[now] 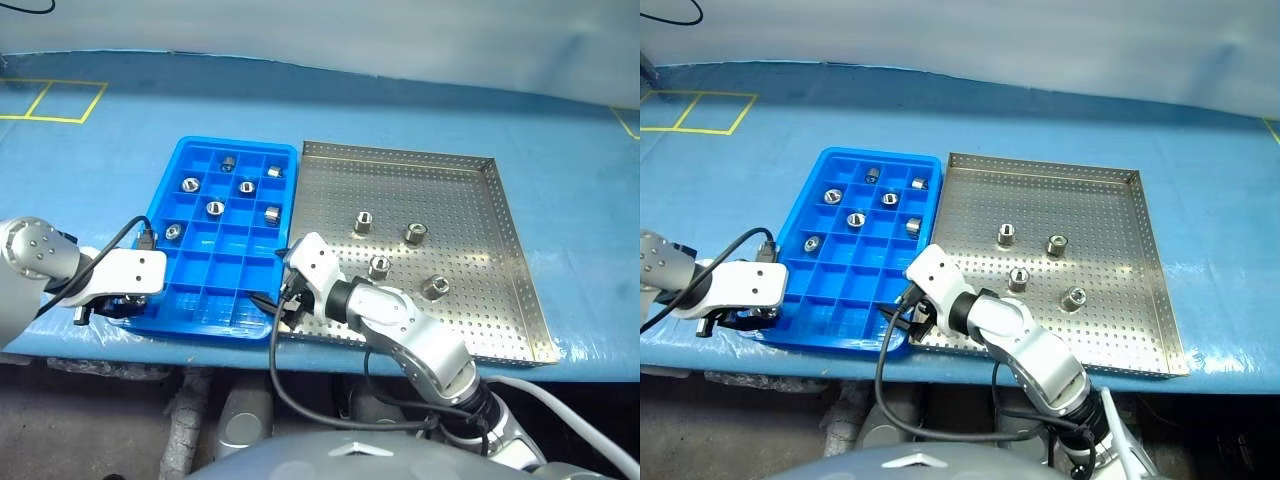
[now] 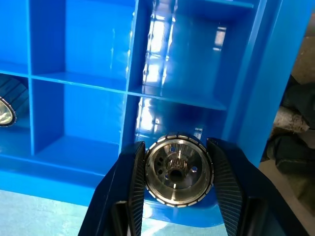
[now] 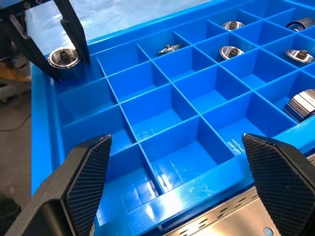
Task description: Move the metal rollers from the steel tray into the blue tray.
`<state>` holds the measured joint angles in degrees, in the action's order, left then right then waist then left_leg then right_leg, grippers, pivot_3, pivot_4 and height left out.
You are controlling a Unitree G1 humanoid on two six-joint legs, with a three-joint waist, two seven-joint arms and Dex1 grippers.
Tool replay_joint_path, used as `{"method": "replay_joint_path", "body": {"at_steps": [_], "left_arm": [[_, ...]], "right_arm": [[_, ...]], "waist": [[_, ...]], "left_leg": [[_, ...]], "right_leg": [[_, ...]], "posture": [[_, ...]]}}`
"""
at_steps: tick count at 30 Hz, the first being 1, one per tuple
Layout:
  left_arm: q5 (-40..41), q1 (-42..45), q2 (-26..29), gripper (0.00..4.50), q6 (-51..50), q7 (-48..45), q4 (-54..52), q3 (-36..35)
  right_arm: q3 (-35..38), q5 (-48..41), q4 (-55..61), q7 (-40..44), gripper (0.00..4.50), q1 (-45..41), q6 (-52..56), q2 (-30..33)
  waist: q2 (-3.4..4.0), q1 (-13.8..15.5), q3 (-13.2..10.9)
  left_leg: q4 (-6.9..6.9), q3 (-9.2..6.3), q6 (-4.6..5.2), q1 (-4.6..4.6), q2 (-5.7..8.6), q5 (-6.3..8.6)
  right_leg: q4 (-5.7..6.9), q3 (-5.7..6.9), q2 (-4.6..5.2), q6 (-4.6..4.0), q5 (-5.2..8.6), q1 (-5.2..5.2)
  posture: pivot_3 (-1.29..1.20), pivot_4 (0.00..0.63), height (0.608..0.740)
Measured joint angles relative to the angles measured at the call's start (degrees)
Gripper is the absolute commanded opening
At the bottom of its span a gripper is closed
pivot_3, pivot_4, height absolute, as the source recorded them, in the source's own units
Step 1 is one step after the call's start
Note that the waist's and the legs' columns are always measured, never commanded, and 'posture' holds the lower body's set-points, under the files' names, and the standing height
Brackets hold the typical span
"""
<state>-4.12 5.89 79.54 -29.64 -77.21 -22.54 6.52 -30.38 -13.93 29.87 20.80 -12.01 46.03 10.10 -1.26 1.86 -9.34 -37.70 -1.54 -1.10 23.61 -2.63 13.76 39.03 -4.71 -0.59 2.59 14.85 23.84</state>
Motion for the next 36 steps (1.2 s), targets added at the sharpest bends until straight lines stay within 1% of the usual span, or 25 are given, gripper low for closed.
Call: {"method": "replay_joint_path", "body": {"at_steps": [2, 3, 5, 9, 10, 12, 16, 17, 19, 20, 21, 23, 25, 27, 30, 33, 36], "left_arm": [[-0.5, 0.49, 0.0, 1.69, 0.64, -0.02, 0.24, 0.86], [-0.6, 0.64, -0.01, 2.42, 1.15, -0.08, 0.52, 1.06], [-0.81, 1.61, -0.33, 2.99, 1.6, -0.02, 1.24, 1.38], [-0.73, 3.86, -2.11, 4.33, 2.07, 0.14, 1.81, 1.92], [-0.34, 4.61, -2.99, 4.45, 2.22, 0.18, 1.87, 1.94], [1.53, 6.93, -5.92, 4.45, 1.49, 0.36, 1.67, 1.93], [6.88, 16.85, -18.99, 4.45, -1.97, 4.92, 1.73, 1.34], [7.35, 19.34, -21.71, 4.45, -2.67, 6.51, 1.8, 1.4], [7.36, 22.73, -25.12, 4.45, -4.08, 9.12, 2.49, 2.21], [6.69, 25.73, -29.15, 4.45, -5.22, 11.8, 4.2, 3.36], [6.23, 27.25, -31.98, 4.45, -5.82, 14.0, 5.26, 3.93], [4.73, 31.0, -39.44, 4.45, -6.49, 18.6, 9.38, 7.08], [4.04, 33.29, -45.02, 4.45, -6.34, 21.53, 13.13, 10.01], [3.46, 34.61, -48.0, 4.45, -5.77, 22.93, 16.5, 12.18], [1.9, 38.99, -54.56, 4.45, -3.29, 25.77, 25.13, 14.71], [0.4, 43.52, -59.84, 4.45, 0.22, 27.91, 34.06, 16.69], [-0.67, 47.57, -64.6, 4.45, 3.66, 29.13, 44.37, 18.07]], "right_arm": [[0.01, 0.02, 0.0, -0.05, 4.5, 0.0, 0.0, -0.04], [0.05, 0.02, 0.0, -0.08, 4.5, 0.04, 0.0, -0.05], [0.43, 0.03, 0.02, -0.21, 4.5, 0.13, 0.0, -0.05], [0.92, 0.06, 0.09, -0.74, 4.5, 0.3, 0.0, -0.05], [0.99, 0.06, 0.14, -0.77, 4.5, 0.35, 0.0, -0.04], [1.0, 0.05, 0.24, -0.79, 4.5, 0.47, 0.0, -0.05], [1.81, 0.0, 2.99, -0.92, 4.5, 1.68, 0.25, 1.09], [2.13, -0.03, 3.89, -0.98, 4.5, 1.95, 0.42, 1.59], [3.31, -0.08, 5.46, -1.09, 4.5, 2.94, 0.67, 2.73], [4.51, -0.16, 6.78, -1.14, 4.5, 4.29, 0.96, 3.92], [5.01, -0.32, 7.33, -1.12, 4.5, 4.91, 1.36, 4.86], [7.56, -0.96, 10.52, -1.16, 4.5, 8.49, 2.87, 7.08], [10.52, -1.99, 13.82, -1.09, 4.5, 12.86, 4.24, 9.73], [13.04, -2.46, 15.63, -1.11, 4.5, 15.78, 5.37, 11.78], [17.23, -2.9, 17.99, -1.3, 4.5, 20.36, 6.78, 14.01], [19.61, -3.21, 18.64, -2.14, 4.5, 22.53, 7.16, 14.15], [19.96, -3.22, 18.87, -3.01, 4.5, 22.96, 7.22, 13.88]], "waist": [[0.0, -0.09, 0.0], [0.0, -0.13, 0.0], [0.0, -0.21, 0.0], [0.0, -0.28, 0.0], [0.0, -0.29, 0.0], [-0.01, -0.21, 0.01], [-0.01, 0.47, 0.01], [-0.03, 0.34, 0.01], [-0.01, -0.29, 0.03], [0.05, -0.2, 0.05], [0.05, -0.22, 0.06], [0.05, -0.09, 0.07], [0.04, -0.52, 0.08], [0.04, -1.42, 0.08], [0.04, -2.52, 0.08], [0.06, -3.44, 0.09], [0.07, -4.42, 0.09]], "left_leg": [[0.0, 0.0, 0.0, 0.0, 0.0, 0.0], [0.0, 0.0, 0.0, 0.0, 0.0, 0.0], [0.0, 0.0, 0.0, 0.0, 0.0, 0.0], [0.0, 0.0, 0.0, 0.01, 0.0, 0.0], [0.0, 0.0, 0.0, 0.0, 0.01, 0.0], [-0.02, -0.02, 0.0, 0.02, 0.01, 0.0], [-0.26, -0.24, 0.0, 0.12, 0.05, 0.0], [-0.3, -0.23, 0.0, 0.11, 0.06, 0.0], [-0.32, -0.16, 0.0, 0.05, 0.08, 0.0], [-0.36, -0.2, 0.0, 0.05, 0.15, -0.01], [-0.4, -0.25, 0.0, 0.05, 0.16, -0.01], [-0.45, -0.32, 0.0, 0.1, 0.2, -0.01], [-0.42, -0.31, 0.01, 0.15, 0.25, -0.01], [-0.41, -0.3, 0.01, 0.14, 0.26, 0.0], [-0.42, -0.37, 0.02, 0.12, 0.25, -0.01], [-0.41, -0.34, 0.03, 0.08, 0.25, -0.01], [-0.42, -0.32, 0.03, 0.06, 0.25, -0.02]], "right_leg": [[0.0, 0.0, 0.0, 0.0, 0.0, 0.0], [0.0, 0.0, 0.0, 0.0, 0.0, 0.0], [0.0, 0.0, 0.0, 0.02, -0.01, 0.0], [0.0, 0.0, 0.0, 0.07, -0.04, 0.0], [-0.01, -0.01, 0.01, 0.08, -0.04, -0.01], [-0.01, 0.02, 0.01, 0.09, -0.05, -0.02], [-0.04, 0.15, -0.01, 0.32, -0.19, -0.15], [-0.04, 0.12, 0.0, 0.37, -0.22, -0.19], [-0.04, 0.03, 0.01, 0.43, -0.26, -0.22], [-0.04, 0.03, 0.03, 0.45, -0.27, -0.27], [-0.03, 0.04, 0.01, 0.46, -0.27, -0.29], [-0.04, 0.05, 0.02, 0.48, -0.3, -0.32], [-0.07, 0.0, 0.05, 0.27, -0.44, -0.3], [-0.07, -0.06, 0.03, 0.27, -0.45, -0.27], [-0.03, 0.0, -0.01, 0.27, -0.44, -0.3], [-0.02, -0.05, -0.03, 0.42, -0.37, -0.31], [-0.01, -0.11, -0.03, 0.56, -0.33, -0.32]], "posture": [[0.14, 0.15, 0.74], [0.13, 0.15, 0.74], [0.13, 0.15, 0.74], [0.12, 0.15, 0.74], [0.12, 0.15, 0.74], [0.12, 0.15, 0.74], [0.11, 0.15, 0.74], [0.1, 0.15, 0.74], [0.08, 0.15, 0.74], [0.07, 0.15, 0.74], [0.07, 0.15, 0.74], [0.04, 0.15, 0.74], [0.02, 0.15, 0.74], [0.01, 0.15, 0.74], [-0.01, 0.15, 0.74], [-0.04, 0.15, 0.74], [-0.07, 0.15, 0.74]]}}
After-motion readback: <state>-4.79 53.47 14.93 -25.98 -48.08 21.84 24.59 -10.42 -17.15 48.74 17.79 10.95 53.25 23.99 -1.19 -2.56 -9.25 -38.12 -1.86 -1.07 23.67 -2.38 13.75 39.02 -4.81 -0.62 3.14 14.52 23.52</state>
